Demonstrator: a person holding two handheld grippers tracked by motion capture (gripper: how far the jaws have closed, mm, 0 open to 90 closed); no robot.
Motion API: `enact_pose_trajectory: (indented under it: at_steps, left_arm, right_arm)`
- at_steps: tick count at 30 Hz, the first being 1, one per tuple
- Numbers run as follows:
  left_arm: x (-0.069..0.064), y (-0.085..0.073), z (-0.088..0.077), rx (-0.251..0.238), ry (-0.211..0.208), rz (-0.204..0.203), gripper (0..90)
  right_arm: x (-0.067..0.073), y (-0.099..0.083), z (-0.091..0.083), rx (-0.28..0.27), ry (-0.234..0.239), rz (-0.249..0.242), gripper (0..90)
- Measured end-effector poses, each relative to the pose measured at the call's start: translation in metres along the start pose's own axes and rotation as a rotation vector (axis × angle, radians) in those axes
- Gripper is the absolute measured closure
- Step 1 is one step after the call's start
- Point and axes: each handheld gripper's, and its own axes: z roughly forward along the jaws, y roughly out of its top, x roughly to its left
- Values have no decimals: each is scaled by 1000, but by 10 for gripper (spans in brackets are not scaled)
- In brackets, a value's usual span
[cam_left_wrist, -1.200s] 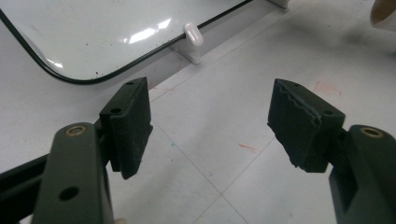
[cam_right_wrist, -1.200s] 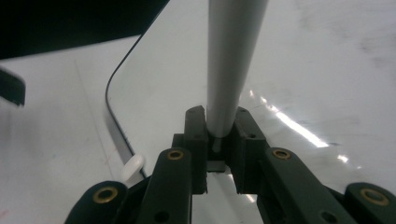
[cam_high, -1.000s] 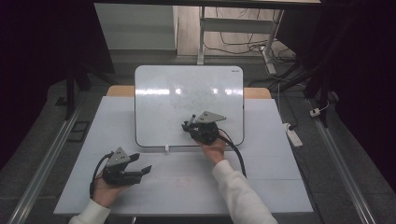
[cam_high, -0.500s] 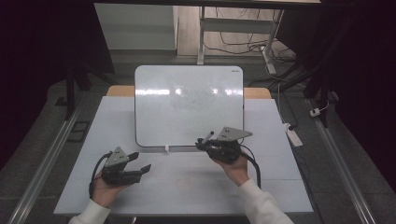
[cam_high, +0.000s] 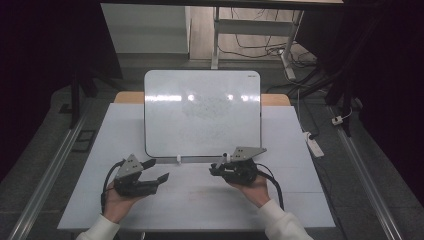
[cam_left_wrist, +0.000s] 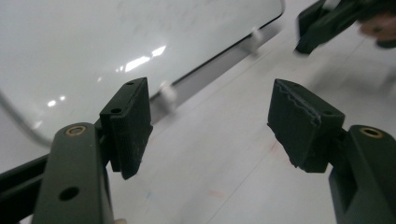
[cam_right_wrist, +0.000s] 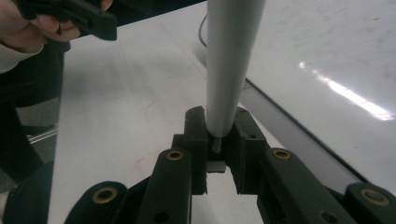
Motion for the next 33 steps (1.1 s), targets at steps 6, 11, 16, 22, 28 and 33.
enact_pose_trajectory:
  at_steps: [6,11,16,22,28,33]
  left_arm:
    - [-22,29,22,-22,-84,58,313]
    - [-39,53,46,-40,-151,97,318]
    - [-55,68,65,-59,-221,148,406]
    - [-67,75,75,-76,-263,182,619]
    - [-67,76,77,-72,-251,189,801]
    - [-65,75,76,-68,-241,197,818]
  right_arm:
    - [5,-1,8,3,42,16,778]
    - [6,-1,12,5,62,25,778]
    - [7,-2,13,6,66,28,778]
    - [8,-2,13,5,74,36,778]
    - [9,-2,14,9,83,32,777]
    - [10,-3,16,12,91,38,776]
